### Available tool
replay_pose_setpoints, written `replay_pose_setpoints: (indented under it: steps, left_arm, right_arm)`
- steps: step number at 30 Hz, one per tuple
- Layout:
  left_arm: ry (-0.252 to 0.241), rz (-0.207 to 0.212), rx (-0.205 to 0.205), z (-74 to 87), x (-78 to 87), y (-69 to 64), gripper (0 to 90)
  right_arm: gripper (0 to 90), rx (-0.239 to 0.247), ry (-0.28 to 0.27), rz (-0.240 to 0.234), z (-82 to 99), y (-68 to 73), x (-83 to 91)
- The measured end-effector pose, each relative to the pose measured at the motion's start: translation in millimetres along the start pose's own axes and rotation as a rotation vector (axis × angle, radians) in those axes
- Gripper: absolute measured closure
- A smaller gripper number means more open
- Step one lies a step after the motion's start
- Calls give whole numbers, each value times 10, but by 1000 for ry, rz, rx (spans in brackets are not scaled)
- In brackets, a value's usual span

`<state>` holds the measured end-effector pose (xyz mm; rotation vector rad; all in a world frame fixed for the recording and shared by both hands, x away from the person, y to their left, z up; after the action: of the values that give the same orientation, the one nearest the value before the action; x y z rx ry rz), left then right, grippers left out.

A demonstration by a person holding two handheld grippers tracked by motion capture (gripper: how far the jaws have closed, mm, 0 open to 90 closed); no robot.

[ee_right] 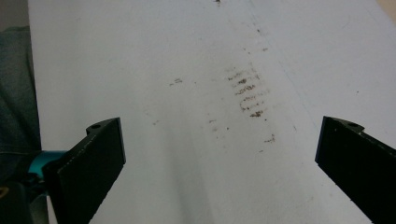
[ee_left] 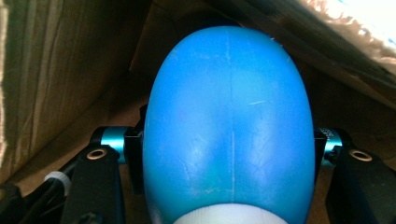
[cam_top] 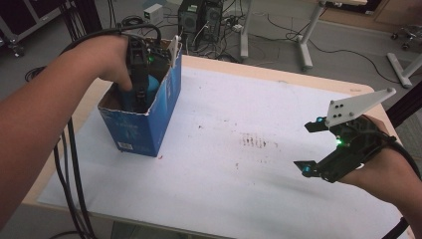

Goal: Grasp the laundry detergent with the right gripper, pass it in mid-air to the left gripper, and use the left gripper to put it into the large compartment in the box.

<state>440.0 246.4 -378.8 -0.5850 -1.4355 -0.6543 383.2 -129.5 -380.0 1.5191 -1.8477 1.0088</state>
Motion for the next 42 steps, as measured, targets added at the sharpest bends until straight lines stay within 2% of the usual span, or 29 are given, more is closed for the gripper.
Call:
replay_pose_setpoints:
  steps: [3, 7, 11, 17, 21, 25, 29, 33, 34, 37, 41, 42]
  left_arm:
    - [6, 2, -3, 2, 1, -3, 385]
    - [-10, 13, -12, -1, 21, -14, 357]
    - [-15, 24, -3, 18, 43, -18, 315]
    - [-20, 19, 20, 54, 110, 2, 266]
    - [-31, 19, 32, 54, 220, -3, 265]
    - [-38, 14, 41, 46, 349, -13, 224]
    - [-52, -9, 40, 42, 496, -19, 158]
    - [-62, -17, 14, 34, 625, -64, 141]
    - [-71, -14, -6, 18, 712, -109, 141]
    - [-87, -13, -38, -22, 834, -190, 141]
    - [-105, -6, -85, -103, 958, -304, 117]
    - [-105, -6, -85, -103, 958, -304, 116]
  right_arm:
    - [7, 1, 4, 1, -4, 3, -12]
    - [7, 3, 5, 1, -13, 6, -29]
    - [7, 6, 6, -4, -24, 18, -37]
    - [7, 4, 8, -4, -20, 17, -27]
    - [7, 1, 8, -3, -16, 6, -19]
    - [7, -5, 11, -1, -5, -20, -1]
    - [7, -12, 10, 0, -1, -57, 40]
    - [7, -21, 6, -2, 13, -93, 82]
    - [7, -24, 8, -5, 23, -105, 98]
    - [7, -27, 19, -12, 60, -164, 158]
    - [7, -22, 50, -17, 98, -252, 238]
    - [7, -22, 50, -17, 98, -252, 238]
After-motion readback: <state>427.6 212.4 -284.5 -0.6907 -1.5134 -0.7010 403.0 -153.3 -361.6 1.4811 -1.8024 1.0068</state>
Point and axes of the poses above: each handheld gripper's, and its own axes: x roughly backward along the jaws, z roughly out of its underside, y roughly to its left, the point moved 8 cm from there along -x, roughly forward along the jaws, and after that the axes turned 13 degrees about x, right-handed, at the moved point
